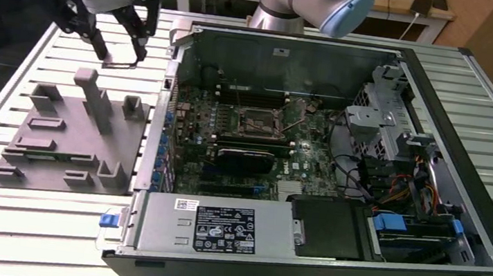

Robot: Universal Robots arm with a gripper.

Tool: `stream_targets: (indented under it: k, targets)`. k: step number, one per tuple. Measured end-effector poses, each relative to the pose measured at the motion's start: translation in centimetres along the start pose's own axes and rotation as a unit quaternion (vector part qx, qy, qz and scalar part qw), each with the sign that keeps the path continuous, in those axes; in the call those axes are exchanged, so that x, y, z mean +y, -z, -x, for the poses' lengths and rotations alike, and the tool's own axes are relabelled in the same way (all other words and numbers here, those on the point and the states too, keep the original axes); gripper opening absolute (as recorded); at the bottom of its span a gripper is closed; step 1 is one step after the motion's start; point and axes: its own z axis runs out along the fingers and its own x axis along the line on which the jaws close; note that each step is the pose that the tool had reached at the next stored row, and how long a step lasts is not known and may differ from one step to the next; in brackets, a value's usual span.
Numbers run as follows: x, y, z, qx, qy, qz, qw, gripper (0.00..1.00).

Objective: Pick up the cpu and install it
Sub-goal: 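Pick up the cpu and move it towards the insertion slot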

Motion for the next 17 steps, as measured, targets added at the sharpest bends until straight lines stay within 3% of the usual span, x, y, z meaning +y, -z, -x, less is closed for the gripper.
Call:
stream_targets:
  k: [17]
  targets:
    - [-0.22, -0.59, 7.37, 0.0037, 0.0, 0.0001, 1.0, 0.54]
